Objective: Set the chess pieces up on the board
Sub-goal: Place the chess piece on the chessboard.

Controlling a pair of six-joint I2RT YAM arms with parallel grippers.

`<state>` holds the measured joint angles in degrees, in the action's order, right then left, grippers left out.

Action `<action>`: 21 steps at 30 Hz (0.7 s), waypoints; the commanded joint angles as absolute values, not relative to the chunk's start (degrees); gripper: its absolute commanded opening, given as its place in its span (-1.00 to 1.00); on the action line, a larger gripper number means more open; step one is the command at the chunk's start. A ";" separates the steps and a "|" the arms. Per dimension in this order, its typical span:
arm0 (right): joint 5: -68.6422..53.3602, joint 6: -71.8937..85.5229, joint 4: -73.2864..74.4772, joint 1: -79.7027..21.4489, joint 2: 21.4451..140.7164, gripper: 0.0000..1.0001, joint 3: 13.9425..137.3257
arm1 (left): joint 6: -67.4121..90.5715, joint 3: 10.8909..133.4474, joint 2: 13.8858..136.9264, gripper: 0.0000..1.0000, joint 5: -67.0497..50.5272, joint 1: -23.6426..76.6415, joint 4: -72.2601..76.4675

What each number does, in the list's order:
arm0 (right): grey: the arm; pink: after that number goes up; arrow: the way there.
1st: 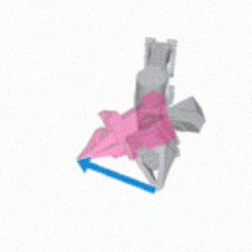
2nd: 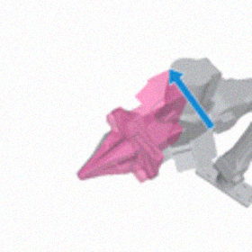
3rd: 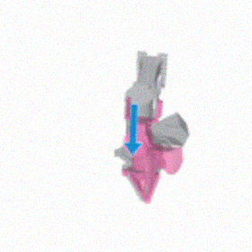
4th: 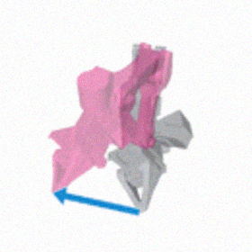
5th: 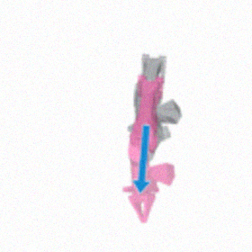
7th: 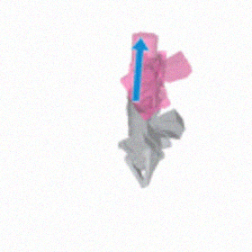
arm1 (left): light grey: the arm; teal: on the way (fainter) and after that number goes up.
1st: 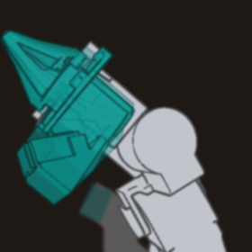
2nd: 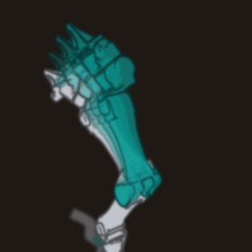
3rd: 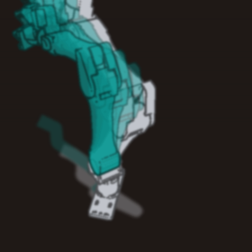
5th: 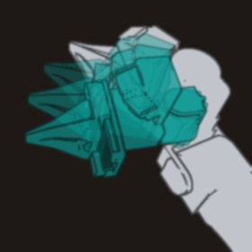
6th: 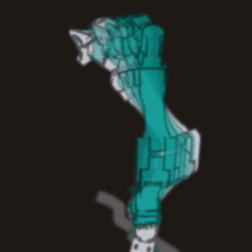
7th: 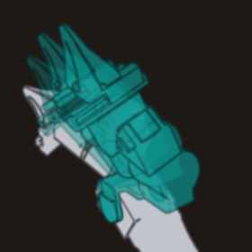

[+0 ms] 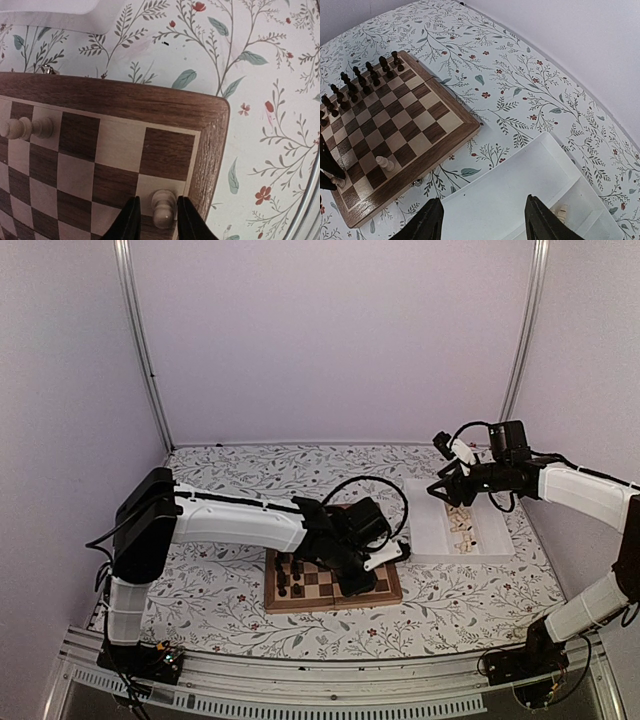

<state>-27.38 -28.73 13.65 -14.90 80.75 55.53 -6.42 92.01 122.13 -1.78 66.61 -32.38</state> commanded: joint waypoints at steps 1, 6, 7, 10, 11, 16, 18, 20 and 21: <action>-28.10 -29.00 13.40 -14.67 81.30 0.17 55.33 | -6.03 93.69 122.62 -0.40 -1.23 67.63 -32.90; -28.74 -28.85 13.51 -14.75 81.34 0.17 55.37 | -5.89 93.79 120.50 -0.30 -0.72 67.67 -33.19; -29.15 -28.83 13.67 -14.76 81.31 0.17 55.37 | -5.98 93.78 119.01 -0.28 -0.75 67.68 -33.60; -30.40 -29.15 14.01 -14.73 81.05 0.17 55.52 | -7.66 93.46 112.51 -0.21 -0.62 67.68 -34.35; -31.05 -29.31 14.24 -14.72 81.04 0.18 55.73 | -8.76 93.29 110.19 -0.19 -0.24 67.57 -34.18; -32.40 -30.95 17.16 -16.95 82.87 0.14 58.20 | -11.52 93.01 101.68 -0.08 2.88 63.60 -31.09; -31.07 -32.30 18.29 -19.48 84.20 0.12 59.25 | -11.35 92.38 100.28 -0.05 4.13 60.37 -27.79; -30.74 -33.19 19.76 -21.89 86.11 0.12 60.44 | -8.60 90.76 99.59 -0.05 6.04 56.76 -22.93; -30.95 -33.82 20.82 -23.03 86.90 0.12 61.25 | -6.21 89.38 99.39 -0.05 6.59 54.78 -20.64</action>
<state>-30.50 -30.96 16.69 -18.55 83.85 57.91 -9.80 92.29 98.85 2.13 62.17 -28.73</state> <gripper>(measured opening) 0.561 0.477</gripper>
